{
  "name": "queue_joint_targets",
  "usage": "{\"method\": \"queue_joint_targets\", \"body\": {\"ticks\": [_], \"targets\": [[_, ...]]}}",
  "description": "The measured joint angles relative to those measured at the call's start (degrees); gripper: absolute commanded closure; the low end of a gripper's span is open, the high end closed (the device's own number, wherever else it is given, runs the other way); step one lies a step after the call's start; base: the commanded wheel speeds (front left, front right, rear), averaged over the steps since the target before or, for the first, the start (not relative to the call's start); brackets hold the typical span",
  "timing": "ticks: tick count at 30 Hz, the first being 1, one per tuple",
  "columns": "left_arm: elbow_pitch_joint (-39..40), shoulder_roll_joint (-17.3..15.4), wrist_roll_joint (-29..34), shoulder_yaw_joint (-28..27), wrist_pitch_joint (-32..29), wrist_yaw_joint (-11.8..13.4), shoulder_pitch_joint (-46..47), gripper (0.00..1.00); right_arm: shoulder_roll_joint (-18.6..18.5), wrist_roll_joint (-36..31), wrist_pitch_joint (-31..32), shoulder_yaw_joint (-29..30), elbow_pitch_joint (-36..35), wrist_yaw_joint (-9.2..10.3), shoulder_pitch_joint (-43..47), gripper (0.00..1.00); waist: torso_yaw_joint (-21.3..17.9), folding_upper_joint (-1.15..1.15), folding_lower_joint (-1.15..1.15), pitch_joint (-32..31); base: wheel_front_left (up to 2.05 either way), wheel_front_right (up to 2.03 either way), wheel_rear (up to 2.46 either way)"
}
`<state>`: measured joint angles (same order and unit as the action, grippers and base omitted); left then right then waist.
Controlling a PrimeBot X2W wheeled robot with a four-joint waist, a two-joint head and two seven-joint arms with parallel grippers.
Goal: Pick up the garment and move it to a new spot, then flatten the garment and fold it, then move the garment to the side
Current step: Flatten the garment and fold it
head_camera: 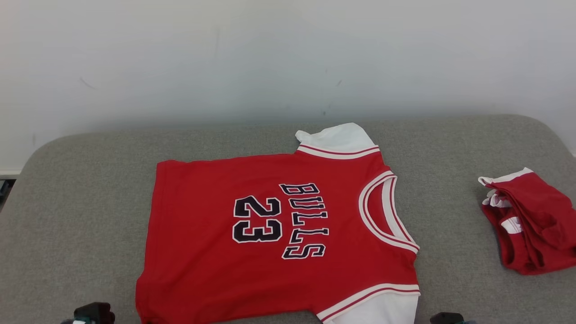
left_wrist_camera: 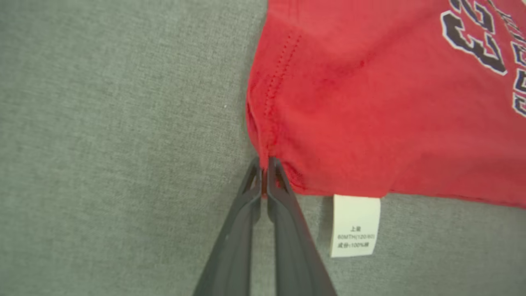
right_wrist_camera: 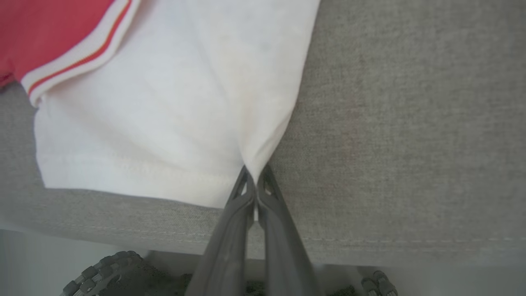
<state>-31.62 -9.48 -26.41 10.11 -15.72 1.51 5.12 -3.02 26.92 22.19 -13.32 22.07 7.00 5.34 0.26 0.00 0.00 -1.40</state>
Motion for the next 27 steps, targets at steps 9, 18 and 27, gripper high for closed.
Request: {"method": "queue_joint_targets", "body": {"ticks": [9, 18, 27], "targets": [[6.9, 0.9, -0.6, -1.6, 3.7, 0.7, -0.2, 1.00, 0.2, 6.5, -0.4, 3.2, -11.3, -3.36, 1.5, 1.00, -0.3, -0.01, 0.00, -0.5, 0.00, 0.00, 0.00], [9.5, 0.3, -0.3, -1.9, 4.0, 1.5, 1.2, 1.00, -0.6, 9.3, 0.9, 6.7, -18.9, -4.07, -4.6, 1.00, -0.7, 0.00, 0.00, -0.3, 0.00, 0.00, 0.00], [7.5, -0.5, -0.3, -2.2, 1.4, 2.0, 8.7, 1.00, -1.5, 10.4, 4.4, 7.6, -18.1, -3.47, -12.1, 1.00, -0.8, 0.00, 0.00, 1.3, 0.00, 0.00, 0.00]]}}
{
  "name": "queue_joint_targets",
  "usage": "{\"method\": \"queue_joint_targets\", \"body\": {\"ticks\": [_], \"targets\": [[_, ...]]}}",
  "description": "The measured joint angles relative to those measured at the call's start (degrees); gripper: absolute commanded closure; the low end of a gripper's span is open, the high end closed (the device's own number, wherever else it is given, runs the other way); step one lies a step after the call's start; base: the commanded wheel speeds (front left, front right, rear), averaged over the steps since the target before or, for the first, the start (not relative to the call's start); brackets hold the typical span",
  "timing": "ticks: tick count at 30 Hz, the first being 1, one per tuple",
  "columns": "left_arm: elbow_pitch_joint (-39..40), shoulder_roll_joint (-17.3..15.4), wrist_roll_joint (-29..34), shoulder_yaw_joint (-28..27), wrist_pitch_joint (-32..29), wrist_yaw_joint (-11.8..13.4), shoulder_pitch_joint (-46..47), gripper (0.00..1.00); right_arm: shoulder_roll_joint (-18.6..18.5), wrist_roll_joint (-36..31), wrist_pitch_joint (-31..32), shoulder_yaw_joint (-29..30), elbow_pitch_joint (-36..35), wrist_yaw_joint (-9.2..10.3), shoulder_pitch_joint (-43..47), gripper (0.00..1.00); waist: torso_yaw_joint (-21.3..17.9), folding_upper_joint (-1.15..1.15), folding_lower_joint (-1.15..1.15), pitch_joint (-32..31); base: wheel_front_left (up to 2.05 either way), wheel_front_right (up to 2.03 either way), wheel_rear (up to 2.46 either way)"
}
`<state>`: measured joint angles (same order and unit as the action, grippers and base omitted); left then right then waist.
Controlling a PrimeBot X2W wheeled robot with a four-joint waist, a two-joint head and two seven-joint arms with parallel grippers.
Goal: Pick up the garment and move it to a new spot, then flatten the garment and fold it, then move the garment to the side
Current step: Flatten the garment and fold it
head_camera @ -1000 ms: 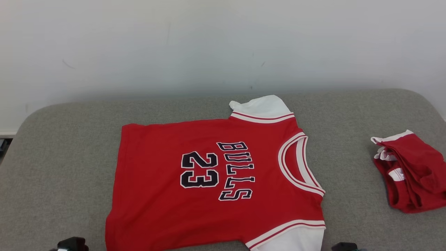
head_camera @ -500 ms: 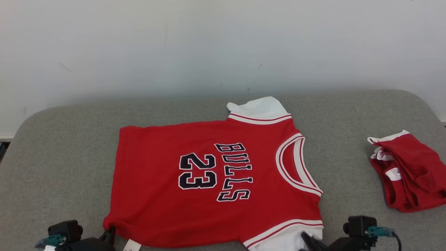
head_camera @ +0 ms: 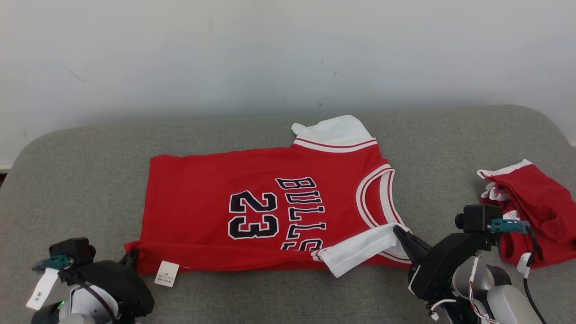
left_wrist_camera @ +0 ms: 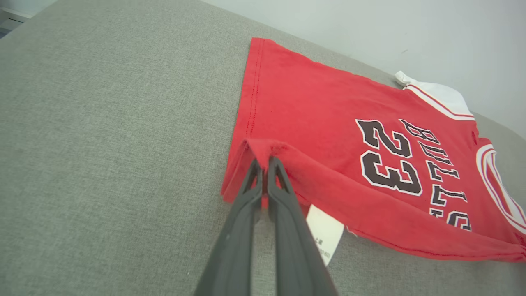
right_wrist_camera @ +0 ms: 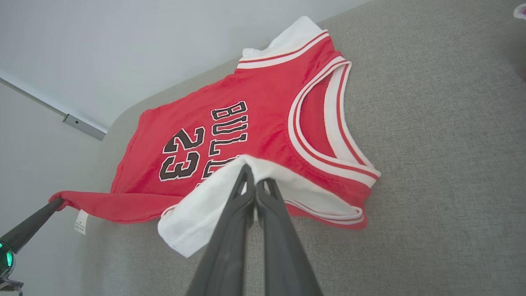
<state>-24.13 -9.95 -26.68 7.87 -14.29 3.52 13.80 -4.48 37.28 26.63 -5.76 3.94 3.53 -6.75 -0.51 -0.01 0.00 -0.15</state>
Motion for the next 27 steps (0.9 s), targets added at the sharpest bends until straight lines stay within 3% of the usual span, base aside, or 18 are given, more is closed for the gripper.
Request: {"method": "queue_joint_targets", "body": {"ticks": [20, 21, 22, 23, 24, 27], "targets": [[-9.3, 1.1, 1.0, 1.9, -4.4, 0.6, 13.4, 1.00, 0.6, 2.8, 4.0, 1.5, 12.6, 2.10, -15.1, 1.00, 0.5, 0.00, -0.01, 7.1, 0.00, 0.00, 0.00], [-9.7, 1.3, 1.0, 1.9, -4.3, 0.6, 14.0, 0.90, 0.6, 2.8, 3.6, 1.5, 12.9, 2.10, -15.6, 1.00, 0.7, 0.00, -0.01, 7.5, 0.00, 0.00, 0.00], [-10.1, 1.3, 1.2, 2.0, -4.3, 0.6, 14.5, 0.64, 0.6, 2.8, 3.5, 1.5, 13.2, 2.10, -16.2, 1.00, 0.9, 0.00, -0.01, 7.8, 0.00, 0.00, 0.00], [-10.3, 1.4, 1.5, 2.1, -4.2, 0.6, 15.0, 0.00, 0.6, 2.8, 3.0, 1.5, 13.5, 2.10, -16.7, 0.88, 1.1, 0.00, -0.01, 8.1, 0.00, 0.00, 0.00], [-10.6, 1.4, 1.5, 2.1, -3.8, 0.6, 15.4, 0.00, 0.7, 2.8, 2.5, 1.4, 13.9, 2.10, -17.4, 0.00, 1.3, 0.00, -0.01, 8.4, 0.00, 0.00, 0.00], [-12.0, 1.5, 1.5, 2.1, -3.2, 0.6, 15.9, 0.00, 0.8, 3.1, 1.0, 1.3, 15.2, 2.00, -19.7, 0.00, 1.9, 0.00, 0.00, 8.9, 0.00, 0.00, 0.00]]}}
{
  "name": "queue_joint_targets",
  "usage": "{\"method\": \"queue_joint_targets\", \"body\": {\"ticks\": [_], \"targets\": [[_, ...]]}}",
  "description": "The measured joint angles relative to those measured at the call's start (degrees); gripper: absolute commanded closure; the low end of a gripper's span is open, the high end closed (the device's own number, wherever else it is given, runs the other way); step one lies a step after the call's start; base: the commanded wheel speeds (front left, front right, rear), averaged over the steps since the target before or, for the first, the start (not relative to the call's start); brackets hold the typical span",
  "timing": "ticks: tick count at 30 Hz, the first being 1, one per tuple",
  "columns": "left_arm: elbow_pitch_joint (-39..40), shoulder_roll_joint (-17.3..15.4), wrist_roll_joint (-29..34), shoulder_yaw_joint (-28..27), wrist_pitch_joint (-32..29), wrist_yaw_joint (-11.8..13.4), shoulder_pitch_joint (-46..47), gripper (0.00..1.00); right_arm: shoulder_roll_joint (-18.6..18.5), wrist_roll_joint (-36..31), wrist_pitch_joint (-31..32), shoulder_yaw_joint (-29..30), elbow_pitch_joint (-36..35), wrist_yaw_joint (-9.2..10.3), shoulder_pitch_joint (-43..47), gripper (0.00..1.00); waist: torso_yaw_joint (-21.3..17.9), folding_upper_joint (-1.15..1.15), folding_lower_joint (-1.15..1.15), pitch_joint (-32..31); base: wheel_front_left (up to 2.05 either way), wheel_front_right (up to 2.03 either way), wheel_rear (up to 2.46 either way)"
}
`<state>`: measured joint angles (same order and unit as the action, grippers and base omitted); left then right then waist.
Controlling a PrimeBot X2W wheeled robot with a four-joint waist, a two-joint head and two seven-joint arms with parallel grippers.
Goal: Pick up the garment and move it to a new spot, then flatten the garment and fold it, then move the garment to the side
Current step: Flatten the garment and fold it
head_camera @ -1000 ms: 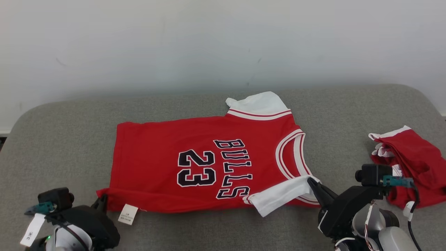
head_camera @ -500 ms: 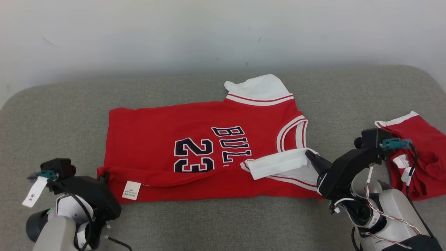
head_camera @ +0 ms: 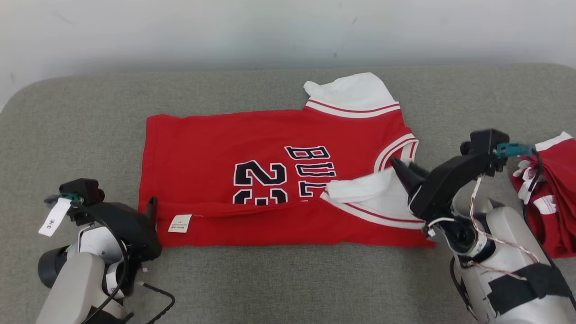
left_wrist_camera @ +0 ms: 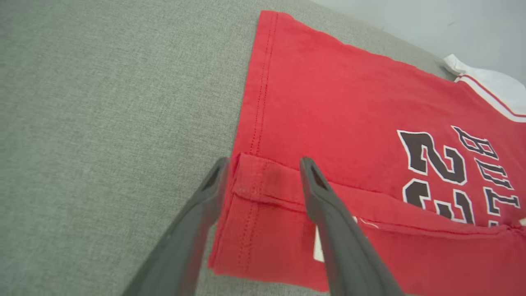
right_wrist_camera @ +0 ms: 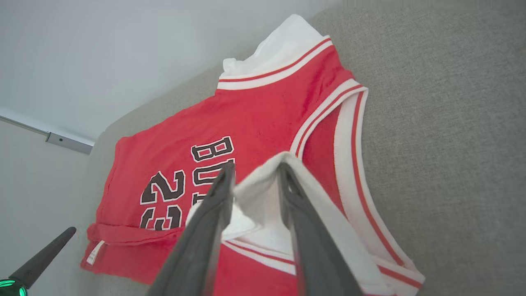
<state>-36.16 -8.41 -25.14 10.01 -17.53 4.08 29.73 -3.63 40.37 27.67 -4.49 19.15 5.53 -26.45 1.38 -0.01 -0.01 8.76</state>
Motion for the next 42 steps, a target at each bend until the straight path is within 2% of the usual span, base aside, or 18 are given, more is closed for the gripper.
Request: {"method": "queue_joint_targets", "body": {"ticks": [9, 15, 18, 22, 26, 35, 42], "targets": [[-3.2, 0.3, 0.6, 0.3, 2.6, -0.1, 1.6, 0.00, 0.1, 2.2, -5.7, -0.4, 2.9, -2.94, -3.8, 0.00, 0.8, 0.00, 0.00, -0.1, 0.00, 0.00, 0.00], [-3.6, -0.2, 2.1, 0.6, 6.1, -0.7, 1.1, 0.00, -0.1, -1.0, -8.5, -3.1, 3.4, -5.11, -2.6, 0.00, 1.2, 0.01, 0.01, -1.5, 0.00, 0.00, 0.00], [-3.4, -1.0, 2.4, 0.9, 7.3, -1.2, 0.1, 0.00, -0.7, -2.8, -9.2, -3.7, 3.2, -5.11, -0.5, 0.00, 1.2, 0.01, 0.01, -2.2, 0.00, 0.00, 0.00], [-3.4, -2.1, 3.0, 1.5, 8.9, -1.7, -4.3, 0.00, -4.0, -5.6, -10.1, -4.1, 2.8, -4.90, 5.2, 0.00, 1.0, 0.01, 0.01, -3.6, 0.00, 0.00, 0.00], [-3.4, -2.2, 3.1, 2.1, 9.6, -2.1, -7.8, 0.00, -6.4, -7.3, -11.1, -4.0, 1.6, -3.90, 9.9, 0.00, 0.6, 0.01, 0.02, -4.6, 0.00, 0.00, 0.00], [-5.1, -2.0, 5.7, 3.4, 11.1, -0.7, -8.1, 0.00, -6.3, -10.2, -13.6, -5.0, 1.4, -1.99, 15.8, 0.00, -0.3, 0.01, 0.01, -3.7, 0.00, 0.00, 0.00], [-5.7, -2.0, 6.5, 3.5, 12.0, 0.0, -5.7, 0.00, -4.7, -10.4, -15.3, -5.0, 1.6, -1.34, 14.7, 0.00, -1.0, 0.01, 0.01, -1.1, 0.00, 0.00, 0.00]]}}
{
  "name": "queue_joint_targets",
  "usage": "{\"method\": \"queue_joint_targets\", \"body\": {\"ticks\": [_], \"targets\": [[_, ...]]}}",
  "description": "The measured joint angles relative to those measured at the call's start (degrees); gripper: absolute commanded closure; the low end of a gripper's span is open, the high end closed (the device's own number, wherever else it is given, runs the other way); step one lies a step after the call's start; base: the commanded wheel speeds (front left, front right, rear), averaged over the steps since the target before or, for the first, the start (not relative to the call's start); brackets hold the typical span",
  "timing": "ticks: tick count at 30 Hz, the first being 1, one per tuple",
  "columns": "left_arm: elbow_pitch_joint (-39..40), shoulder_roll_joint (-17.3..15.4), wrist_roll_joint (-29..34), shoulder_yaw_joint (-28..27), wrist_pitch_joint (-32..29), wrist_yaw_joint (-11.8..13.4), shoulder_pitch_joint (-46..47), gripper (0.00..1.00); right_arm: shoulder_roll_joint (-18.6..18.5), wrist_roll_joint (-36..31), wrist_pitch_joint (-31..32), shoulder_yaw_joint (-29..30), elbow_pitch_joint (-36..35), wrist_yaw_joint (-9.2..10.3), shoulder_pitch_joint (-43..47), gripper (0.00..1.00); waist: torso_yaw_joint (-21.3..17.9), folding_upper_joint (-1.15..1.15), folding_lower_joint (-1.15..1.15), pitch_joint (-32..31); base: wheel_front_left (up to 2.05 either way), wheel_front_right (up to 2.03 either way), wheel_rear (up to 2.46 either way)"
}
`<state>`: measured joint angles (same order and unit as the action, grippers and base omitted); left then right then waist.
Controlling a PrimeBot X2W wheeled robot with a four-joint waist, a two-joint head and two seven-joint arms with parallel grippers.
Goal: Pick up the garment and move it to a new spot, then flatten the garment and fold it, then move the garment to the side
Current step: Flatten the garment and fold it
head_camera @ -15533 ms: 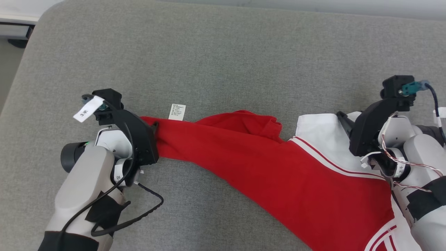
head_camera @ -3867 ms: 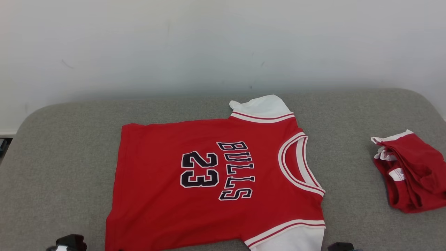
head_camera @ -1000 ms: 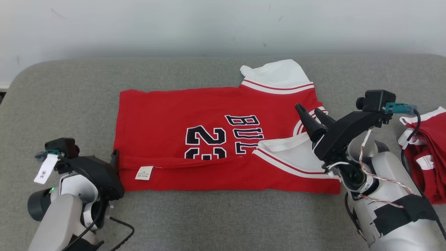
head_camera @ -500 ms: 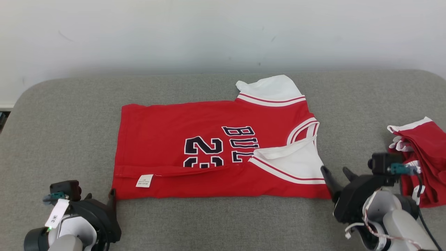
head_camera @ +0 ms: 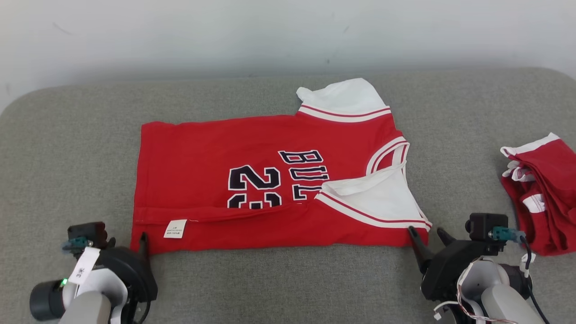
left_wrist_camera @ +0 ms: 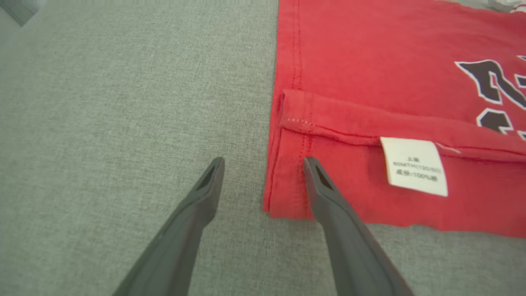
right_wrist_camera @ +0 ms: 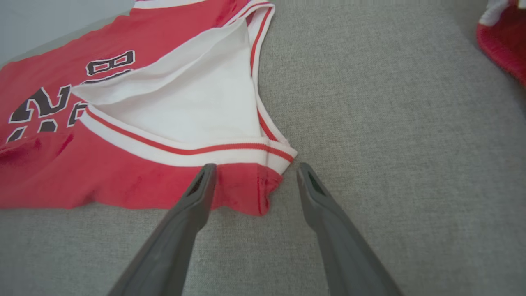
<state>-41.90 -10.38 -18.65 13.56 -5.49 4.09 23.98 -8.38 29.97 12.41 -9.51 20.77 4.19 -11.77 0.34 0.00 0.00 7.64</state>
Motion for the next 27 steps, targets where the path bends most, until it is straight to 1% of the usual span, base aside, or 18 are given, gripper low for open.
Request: {"method": "queue_joint_targets", "body": {"ticks": [7, 14, 16, 17, 18, 19, 20, 25, 27], "targets": [[-1.4, 1.7, 0.7, 2.0, 0.0, -0.1, 3.4, 0.00, 0.2, 0.0, -0.4, 1.2, 1.9, 0.92, -1.8, 0.00, 0.2, 0.00, 0.00, 2.2, 0.00, 0.00, 0.00], [-3.0, 1.8, 0.7, 2.0, 0.1, -0.6, 3.5, 0.00, 0.5, 0.0, -0.4, 1.2, 3.7, 1.16, -3.1, 0.00, 0.9, 0.00, 0.00, 2.7, 0.00, 0.00, 0.00], [-3.4, 1.9, 0.7, 2.0, 0.5, -0.6, 3.5, 0.00, 0.6, 0.0, -0.4, 1.2, 4.0, 1.20, -3.1, 0.10, 1.0, 0.00, 0.00, 2.6, 0.00, 0.00, 0.00], [-3.6, 1.9, 0.7, 1.9, 0.5, -0.6, 3.5, 0.00, 0.7, 0.0, -0.4, 1.2, 4.2, 1.20, -3.1, 0.08, 1.1, 0.00, 0.00, 2.5, 0.00, 0.00, 0.00], [-3.7, 1.9, 0.7, 1.9, 0.5, -0.6, 3.4, 0.00, 0.7, 0.0, -0.4, 1.2, 4.4, 1.20, -3.1, 0.02, 1.1, 0.00, 0.00, 2.5, 0.00, 0.00, 0.00], [-3.9, 2.0, 0.6, 1.8, 0.5, -0.6, 3.4, 0.00, 0.7, 0.0, -0.4, 1.1, 4.6, 1.29, -3.1, 0.02, 1.1, 0.00, 0.00, 2.4, 0.00, 0.00, 0.00], [-4.0, 2.0, 0.5, 1.7, 0.6, -0.6, 3.4, 0.00, 0.7, 0.0, -0.4, 1.1, 4.7, 1.35, -3.1, 0.00, 1.2, 0.00, 0.00, 2.3, 0.00, 0.00, 0.00], [-4.4, 2.1, -0.1, 1.3, 1.1, -0.7, 2.6, 0.00, 0.7, -0.2, -0.3, 1.1, 5.4, 1.35, -3.1, 0.00, 1.3, 0.00, 0.00, 1.8, 0.00, 0.00, 0.00], [-4.4, 2.1, -0.2, 1.2, 1.1, -1.2, 2.1, 0.00, 0.7, -0.2, -0.3, 1.0, 5.6, 1.35, -3.0, 0.00, 1.3, 0.00, 0.00, 1.6, 0.00, 0.00, 0.00]]}}
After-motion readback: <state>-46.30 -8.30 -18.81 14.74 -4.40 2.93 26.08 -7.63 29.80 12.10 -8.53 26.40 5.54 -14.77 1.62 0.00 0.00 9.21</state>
